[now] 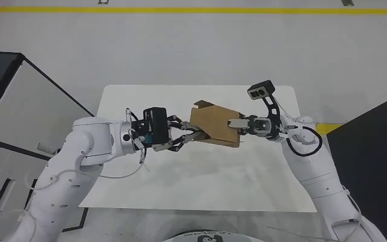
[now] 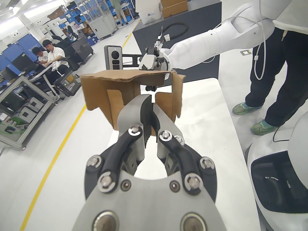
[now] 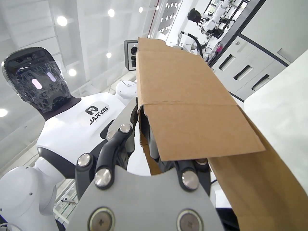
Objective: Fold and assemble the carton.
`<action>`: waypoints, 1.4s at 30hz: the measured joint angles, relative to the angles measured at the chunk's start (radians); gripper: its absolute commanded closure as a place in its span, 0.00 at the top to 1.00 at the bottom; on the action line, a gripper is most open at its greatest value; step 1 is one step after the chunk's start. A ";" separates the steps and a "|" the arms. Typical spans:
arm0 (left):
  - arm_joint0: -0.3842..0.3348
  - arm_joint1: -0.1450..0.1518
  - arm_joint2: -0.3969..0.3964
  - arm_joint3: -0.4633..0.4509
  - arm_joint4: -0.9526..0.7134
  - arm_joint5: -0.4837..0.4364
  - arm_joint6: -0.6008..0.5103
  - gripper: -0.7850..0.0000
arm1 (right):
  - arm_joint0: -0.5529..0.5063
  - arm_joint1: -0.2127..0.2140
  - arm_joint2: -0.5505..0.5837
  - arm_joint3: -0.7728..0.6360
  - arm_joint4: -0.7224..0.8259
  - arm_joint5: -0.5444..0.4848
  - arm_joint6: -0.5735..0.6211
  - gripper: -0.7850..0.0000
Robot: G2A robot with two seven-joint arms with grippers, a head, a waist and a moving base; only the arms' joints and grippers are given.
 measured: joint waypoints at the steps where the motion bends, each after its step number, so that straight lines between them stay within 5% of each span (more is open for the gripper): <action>1: -0.006 -0.001 0.011 0.001 0.001 -0.001 -0.002 0.00 | 0.000 0.000 0.000 -0.001 -0.002 -0.001 -0.001 0.00; 14: -0.042 -0.009 0.062 0.006 0.011 0.006 -0.017 0.00 | -0.006 0.001 -0.005 -0.018 -0.030 0.006 0.006 0.00; 27: 0.010 0.006 -0.070 -0.009 -0.021 0.025 -0.003 0.00 | -0.018 0.002 0.026 0.013 0.009 -0.013 -0.014 0.00; 42: 0.046 0.007 -0.073 -0.036 -0.023 0.032 0.012 0.00 | -0.034 -0.004 0.039 0.029 -0.061 -0.016 -0.225 0.00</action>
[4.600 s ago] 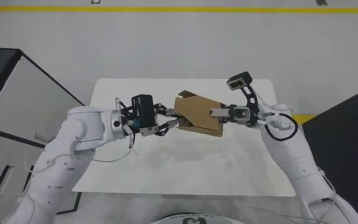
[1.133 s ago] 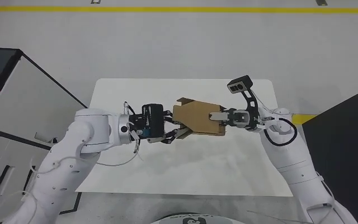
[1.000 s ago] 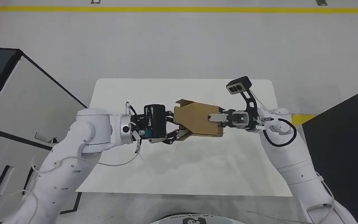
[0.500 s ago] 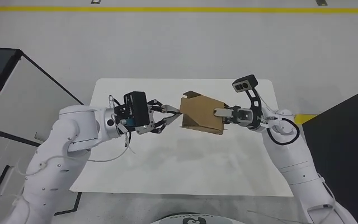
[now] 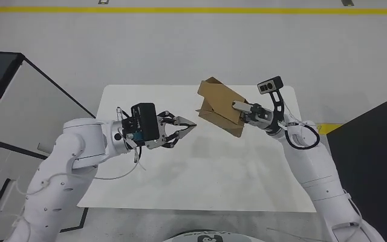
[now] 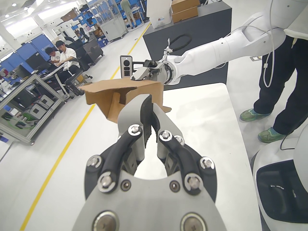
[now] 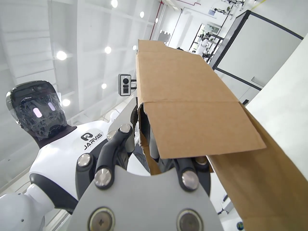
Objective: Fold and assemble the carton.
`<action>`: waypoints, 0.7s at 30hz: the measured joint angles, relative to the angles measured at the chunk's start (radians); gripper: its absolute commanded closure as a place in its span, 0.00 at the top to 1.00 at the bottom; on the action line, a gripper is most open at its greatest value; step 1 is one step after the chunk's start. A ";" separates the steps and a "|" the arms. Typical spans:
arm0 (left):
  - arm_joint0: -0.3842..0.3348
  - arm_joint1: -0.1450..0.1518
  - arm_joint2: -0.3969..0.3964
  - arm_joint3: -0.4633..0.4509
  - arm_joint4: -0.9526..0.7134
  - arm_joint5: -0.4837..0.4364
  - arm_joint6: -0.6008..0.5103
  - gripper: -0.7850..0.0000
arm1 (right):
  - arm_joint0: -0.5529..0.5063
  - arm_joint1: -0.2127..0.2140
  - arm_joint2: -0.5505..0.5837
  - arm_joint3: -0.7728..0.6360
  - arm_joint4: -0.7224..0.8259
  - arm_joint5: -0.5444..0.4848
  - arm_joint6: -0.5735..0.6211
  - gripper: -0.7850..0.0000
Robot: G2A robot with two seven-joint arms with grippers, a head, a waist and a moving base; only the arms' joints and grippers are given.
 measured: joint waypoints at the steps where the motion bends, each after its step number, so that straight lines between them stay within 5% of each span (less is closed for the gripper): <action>1: -0.004 -0.001 0.009 0.000 0.004 0.003 -0.002 0.00 | 0.000 0.000 -0.002 -0.006 -0.006 0.001 -0.001 0.00; 21: -0.028 -0.007 0.036 0.032 0.038 0.016 0.007 0.00 | 0.003 -0.001 -0.015 -0.034 0.019 -0.020 0.135 0.00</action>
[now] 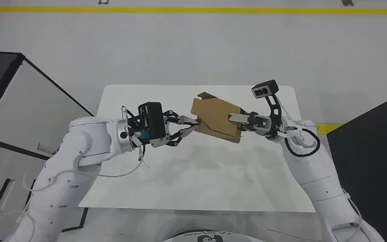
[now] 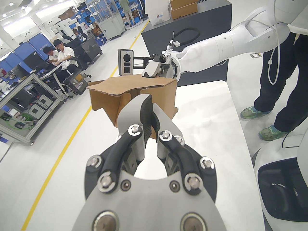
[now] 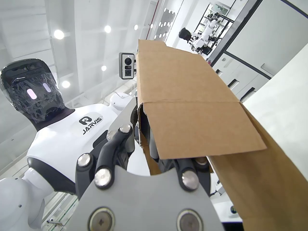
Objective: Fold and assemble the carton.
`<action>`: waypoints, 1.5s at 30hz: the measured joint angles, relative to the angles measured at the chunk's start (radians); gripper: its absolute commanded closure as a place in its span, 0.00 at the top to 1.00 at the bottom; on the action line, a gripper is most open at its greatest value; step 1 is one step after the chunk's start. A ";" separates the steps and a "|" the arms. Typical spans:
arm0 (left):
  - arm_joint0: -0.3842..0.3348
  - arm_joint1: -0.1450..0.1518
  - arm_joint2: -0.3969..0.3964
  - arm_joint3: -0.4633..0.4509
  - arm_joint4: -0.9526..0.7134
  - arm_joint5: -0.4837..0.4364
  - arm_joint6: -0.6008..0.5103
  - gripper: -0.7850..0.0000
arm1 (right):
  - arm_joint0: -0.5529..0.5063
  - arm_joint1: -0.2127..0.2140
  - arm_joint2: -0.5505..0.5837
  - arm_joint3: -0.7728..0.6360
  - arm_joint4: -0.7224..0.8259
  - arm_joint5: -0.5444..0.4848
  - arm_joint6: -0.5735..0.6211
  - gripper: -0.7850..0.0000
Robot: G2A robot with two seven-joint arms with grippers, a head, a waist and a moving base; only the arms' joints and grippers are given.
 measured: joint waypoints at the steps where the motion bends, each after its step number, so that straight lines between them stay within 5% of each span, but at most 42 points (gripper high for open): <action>1: 0.001 0.000 0.000 0.001 -0.001 -0.001 0.000 0.00 | 0.001 0.000 -0.002 -0.001 0.003 0.000 0.006 0.00; 45: -0.020 -0.006 0.035 0.008 -0.001 -0.014 -0.002 0.00 | 0.004 -0.010 -0.031 0.005 0.017 0.011 0.005 0.00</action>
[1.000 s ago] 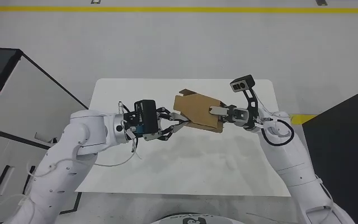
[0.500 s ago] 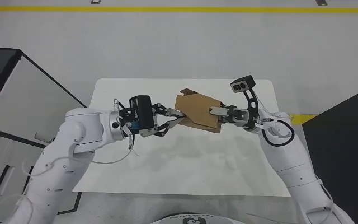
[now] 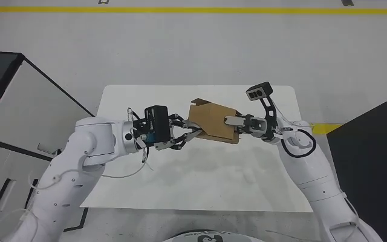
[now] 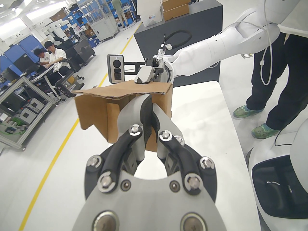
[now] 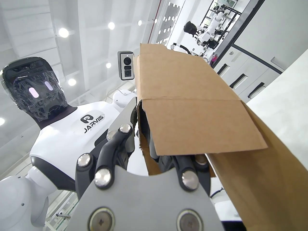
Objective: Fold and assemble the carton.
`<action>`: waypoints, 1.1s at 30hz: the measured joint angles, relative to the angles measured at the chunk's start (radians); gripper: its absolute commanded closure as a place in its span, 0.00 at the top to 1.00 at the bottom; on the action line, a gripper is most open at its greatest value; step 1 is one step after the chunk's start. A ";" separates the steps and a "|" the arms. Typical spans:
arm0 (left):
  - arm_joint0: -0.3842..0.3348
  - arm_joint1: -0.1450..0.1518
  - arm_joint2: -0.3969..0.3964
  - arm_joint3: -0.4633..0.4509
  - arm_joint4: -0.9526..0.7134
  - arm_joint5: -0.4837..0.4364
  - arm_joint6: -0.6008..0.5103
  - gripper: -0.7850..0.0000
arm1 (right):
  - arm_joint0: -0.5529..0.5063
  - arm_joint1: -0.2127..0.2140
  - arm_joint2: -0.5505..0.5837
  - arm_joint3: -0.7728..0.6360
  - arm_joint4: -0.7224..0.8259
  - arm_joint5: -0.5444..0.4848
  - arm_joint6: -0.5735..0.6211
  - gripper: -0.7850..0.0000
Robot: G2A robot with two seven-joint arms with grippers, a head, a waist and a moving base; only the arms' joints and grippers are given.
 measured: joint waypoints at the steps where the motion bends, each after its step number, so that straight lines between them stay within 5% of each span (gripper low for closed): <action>1: 0.000 0.001 -0.005 0.000 0.000 0.001 -0.001 0.00 | 0.001 0.000 0.001 0.002 0.001 0.000 0.001 0.00; 20: -0.003 0.001 -0.009 0.002 0.003 -0.003 -0.006 0.00 | 0.012 -0.002 0.002 0.019 0.011 0.017 0.018 0.00; 33: 0.013 0.007 -0.053 -0.004 0.014 -0.003 -0.013 0.00 | 0.026 0.010 0.013 0.036 -0.072 0.126 0.052 0.00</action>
